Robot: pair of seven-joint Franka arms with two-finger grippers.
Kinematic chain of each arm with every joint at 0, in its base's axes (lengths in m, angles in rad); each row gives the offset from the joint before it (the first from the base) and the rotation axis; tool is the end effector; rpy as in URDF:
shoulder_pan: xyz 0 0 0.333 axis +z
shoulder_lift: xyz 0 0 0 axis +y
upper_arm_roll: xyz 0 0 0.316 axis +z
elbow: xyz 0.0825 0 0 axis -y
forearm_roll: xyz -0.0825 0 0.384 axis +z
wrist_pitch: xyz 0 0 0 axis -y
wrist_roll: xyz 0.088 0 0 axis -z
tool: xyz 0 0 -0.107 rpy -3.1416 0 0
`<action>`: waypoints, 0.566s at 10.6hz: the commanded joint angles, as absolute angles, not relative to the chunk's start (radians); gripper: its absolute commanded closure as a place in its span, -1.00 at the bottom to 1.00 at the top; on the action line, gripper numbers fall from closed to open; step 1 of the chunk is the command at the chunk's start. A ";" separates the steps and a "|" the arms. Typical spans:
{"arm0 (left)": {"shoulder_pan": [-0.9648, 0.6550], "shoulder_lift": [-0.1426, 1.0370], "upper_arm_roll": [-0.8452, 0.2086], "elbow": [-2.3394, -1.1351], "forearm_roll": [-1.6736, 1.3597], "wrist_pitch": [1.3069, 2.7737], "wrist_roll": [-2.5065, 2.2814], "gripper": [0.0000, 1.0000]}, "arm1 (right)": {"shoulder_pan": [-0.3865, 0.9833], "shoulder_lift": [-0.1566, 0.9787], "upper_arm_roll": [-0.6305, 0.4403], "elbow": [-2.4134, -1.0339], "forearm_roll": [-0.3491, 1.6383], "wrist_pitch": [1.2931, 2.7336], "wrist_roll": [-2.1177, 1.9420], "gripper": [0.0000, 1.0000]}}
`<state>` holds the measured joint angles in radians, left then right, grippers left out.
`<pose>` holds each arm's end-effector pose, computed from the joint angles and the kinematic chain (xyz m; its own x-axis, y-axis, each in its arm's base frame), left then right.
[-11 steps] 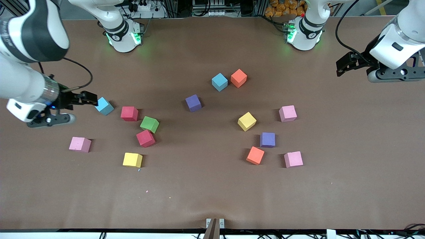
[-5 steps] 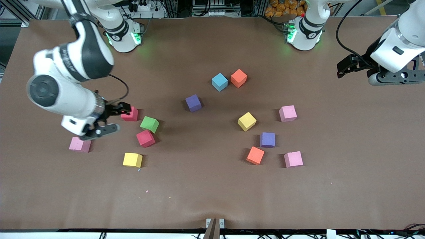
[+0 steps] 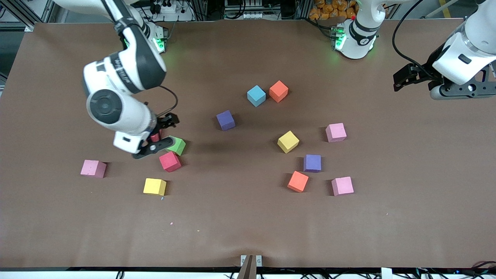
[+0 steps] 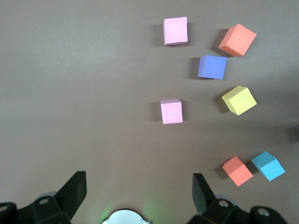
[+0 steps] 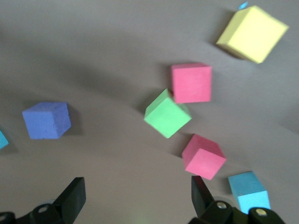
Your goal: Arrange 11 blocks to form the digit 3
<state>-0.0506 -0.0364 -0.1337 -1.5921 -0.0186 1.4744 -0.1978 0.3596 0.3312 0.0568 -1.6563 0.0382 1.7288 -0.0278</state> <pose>0.5231 -0.1011 0.6261 0.9965 0.0128 -0.0826 0.0126 -0.9999 -0.0025 0.5696 0.2523 0.3995 0.8748 0.4126 -0.2539 0.4114 -0.9095 -0.0604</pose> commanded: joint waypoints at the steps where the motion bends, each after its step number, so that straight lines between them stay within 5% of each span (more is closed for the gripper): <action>1: -0.067 -0.032 -0.147 -1.591 -0.037 1.486 -0.242 -1.00 | 0.429 0.301 0.052 -1.815 0.041 1.860 -0.023 -1.00; 6: -0.101 0.041 -0.290 -1.661 -0.040 1.538 -0.475 -1.00 | 0.544 0.284 0.055 -2.054 0.041 2.196 -0.020 -1.00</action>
